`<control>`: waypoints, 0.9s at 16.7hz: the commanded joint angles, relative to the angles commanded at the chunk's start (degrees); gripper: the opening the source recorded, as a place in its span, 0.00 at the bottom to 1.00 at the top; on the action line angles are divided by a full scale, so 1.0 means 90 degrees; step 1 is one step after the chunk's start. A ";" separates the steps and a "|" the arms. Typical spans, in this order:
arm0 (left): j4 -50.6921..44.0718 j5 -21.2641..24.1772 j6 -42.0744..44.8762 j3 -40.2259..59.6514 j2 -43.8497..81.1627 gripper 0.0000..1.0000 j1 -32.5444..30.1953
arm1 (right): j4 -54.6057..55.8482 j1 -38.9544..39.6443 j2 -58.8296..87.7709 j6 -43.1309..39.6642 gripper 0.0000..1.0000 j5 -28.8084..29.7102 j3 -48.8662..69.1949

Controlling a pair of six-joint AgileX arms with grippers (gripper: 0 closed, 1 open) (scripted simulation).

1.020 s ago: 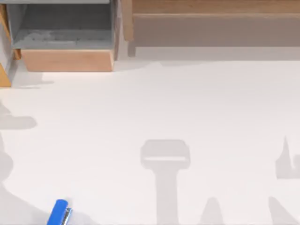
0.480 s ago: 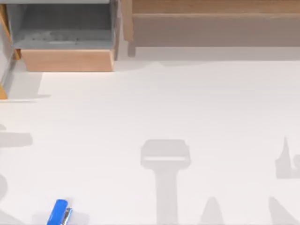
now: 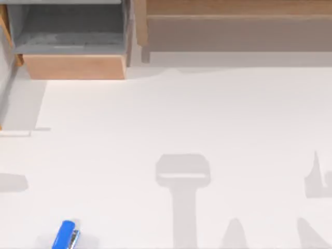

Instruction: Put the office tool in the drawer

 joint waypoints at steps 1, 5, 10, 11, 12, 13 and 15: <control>0.0073 0.0077 0.0002 -0.0128 -0.0052 0.00 0.0079 | 0.0000 0.0000 0.0000 0.0000 1.00 0.0000 0.0000; 0.0104 0.0118 -0.0005 -0.0192 -0.0084 0.00 0.0115 | 0.0000 0.0000 0.0000 0.0000 1.00 0.0000 0.0000; 0.0104 0.0118 -0.0005 -0.0192 -0.0084 0.38 0.0115 | 0.0000 0.0000 0.0000 0.0000 1.00 0.0000 0.0000; 0.0104 0.0118 -0.0005 -0.0192 -0.0084 0.45 0.0115 | 0.0000 0.0000 0.0000 0.0000 1.00 0.0000 0.0000; 0.0104 0.0118 -0.0005 -0.0192 -0.0084 0.53 0.0115 | 0.0000 0.0000 0.0000 0.0000 1.00 0.0000 0.0000; 0.0104 0.0118 -0.0005 -0.0192 -0.0084 0.60 0.0115 | 0.0000 0.0000 0.0000 0.0000 1.00 0.0000 0.0000; 0.0104 0.0118 -0.0005 -0.0192 -0.0084 0.75 0.0115 | 0.0000 0.0000 0.0000 0.0000 1.00 0.0000 0.0000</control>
